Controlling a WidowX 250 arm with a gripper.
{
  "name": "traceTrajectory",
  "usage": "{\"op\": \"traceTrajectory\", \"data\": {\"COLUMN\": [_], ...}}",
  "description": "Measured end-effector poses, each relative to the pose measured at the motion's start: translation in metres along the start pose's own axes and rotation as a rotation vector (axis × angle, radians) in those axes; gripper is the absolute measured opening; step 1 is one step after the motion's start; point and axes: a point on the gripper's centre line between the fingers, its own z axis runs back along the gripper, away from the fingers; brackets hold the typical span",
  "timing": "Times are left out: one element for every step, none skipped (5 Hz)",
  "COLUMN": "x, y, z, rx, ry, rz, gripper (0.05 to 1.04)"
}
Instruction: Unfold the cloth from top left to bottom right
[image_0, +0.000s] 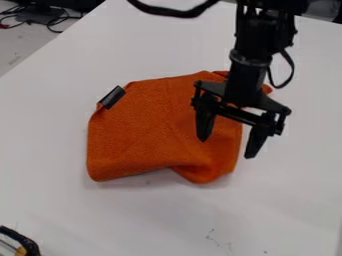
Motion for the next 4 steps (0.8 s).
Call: {"op": "traceTrajectory", "data": {"x": [0.010,0.034,0.050,0.055], "y": [0.006,0.035,0.058,0.070], "z": [0.018,0.030,0.030,0.035], "rx": [0.003,0.022,0.013,0.003], "ry": [-0.015,-0.031,-0.059,-0.074], "rz": [0.023,0.071,0.069,0.105], "gripper": [0.999,0.999,0.999,0.999]}}
